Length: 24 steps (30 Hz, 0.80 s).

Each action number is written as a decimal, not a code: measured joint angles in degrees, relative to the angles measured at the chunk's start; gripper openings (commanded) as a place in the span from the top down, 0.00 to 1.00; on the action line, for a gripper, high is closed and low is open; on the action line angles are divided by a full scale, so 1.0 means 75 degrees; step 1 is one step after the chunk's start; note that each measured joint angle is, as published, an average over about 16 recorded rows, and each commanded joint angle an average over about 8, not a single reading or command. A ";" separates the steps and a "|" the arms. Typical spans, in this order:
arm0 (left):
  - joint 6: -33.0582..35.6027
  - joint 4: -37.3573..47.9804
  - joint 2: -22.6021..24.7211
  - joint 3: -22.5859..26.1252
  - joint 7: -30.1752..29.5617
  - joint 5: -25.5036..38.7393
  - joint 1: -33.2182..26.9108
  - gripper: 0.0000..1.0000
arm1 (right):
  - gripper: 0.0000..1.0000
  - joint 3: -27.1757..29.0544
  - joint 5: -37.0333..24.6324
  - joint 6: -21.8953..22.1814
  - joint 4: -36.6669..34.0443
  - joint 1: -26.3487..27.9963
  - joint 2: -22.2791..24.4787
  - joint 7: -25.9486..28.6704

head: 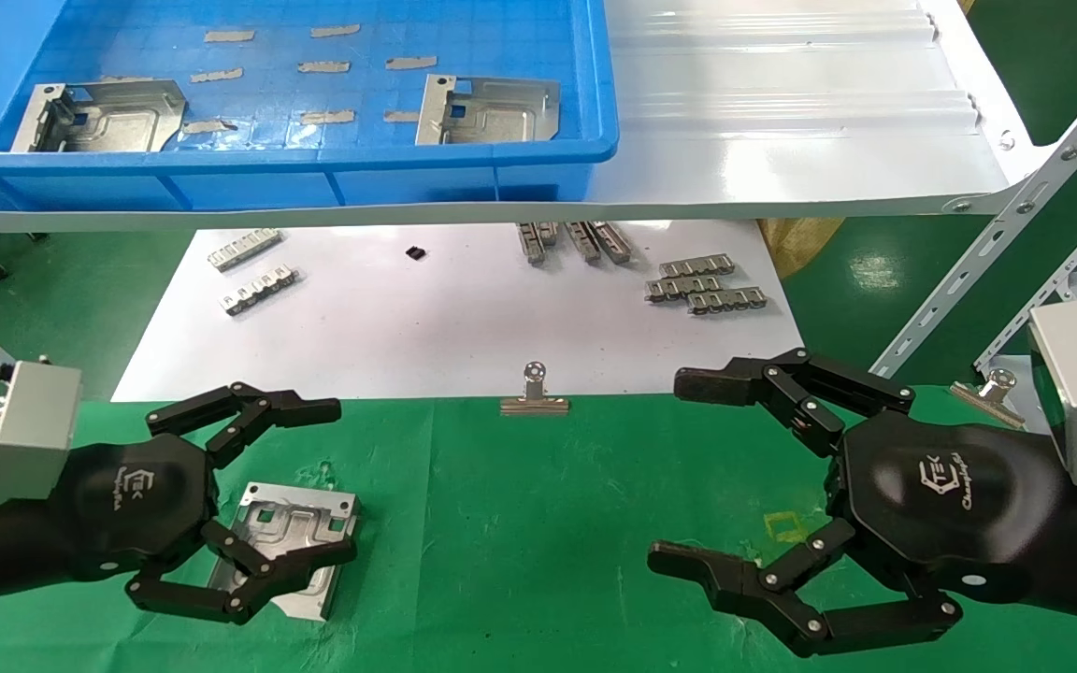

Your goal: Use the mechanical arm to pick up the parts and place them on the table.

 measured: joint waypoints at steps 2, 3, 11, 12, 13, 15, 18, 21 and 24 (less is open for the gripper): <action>-0.0018 -0.0207 -0.0016 -0.0130 -0.0178 -0.0011 0.0069 0.00 | 0.00 0.0000 0.0000 0.0000 0.0000 0.0000 0.0000 0.0000; -0.0026 -0.0310 -0.0024 -0.0195 -0.0266 -0.0017 0.0104 0.00 | 0.00 0.0000 0.0000 0.0000 0.0000 0.0000 0.0000 0.0000; -0.0097 -0.1136 -0.0087 -0.0715 -0.0977 -0.0061 0.0380 0.00 | 0.00 0.0000 0.0000 0.0000 0.0000 0.0000 0.0000 0.0000; -0.0106 -0.1239 -0.0095 -0.0780 -0.1065 -0.0066 0.0414 0.00 | 0.00 0.0000 0.0000 0.0000 0.0000 0.0000 0.0000 0.0000; -0.0114 -0.1341 -0.0103 -0.0844 -0.1153 -0.0072 0.0449 0.00 | 0.00 0.0000 0.0000 0.0000 0.0000 0.0000 0.0000 0.0000; -0.0132 -0.1548 -0.0119 -0.0975 -0.1331 -0.0083 0.0518 0.00 | 0.00 0.0000 0.0000 0.0000 0.0000 0.0000 0.0000 0.0000; -0.0159 -0.1858 -0.0143 -0.1169 -0.1597 -0.0099 0.0621 0.00 | 0.00 0.0000 0.0000 0.0000 0.0000 0.0000 0.0000 0.0000; -0.0185 -0.2163 -0.0166 -0.1362 -0.1860 -0.0116 0.0723 0.00 | 0.00 0.0000 0.0000 0.0000 0.0000 0.0000 0.0000 0.0000; -0.0206 -0.2439 -0.0187 -0.1536 -0.2096 -0.0131 0.0816 0.00 | 0.00 0.0000 0.0000 0.0000 0.0000 0.0000 0.0000 0.0000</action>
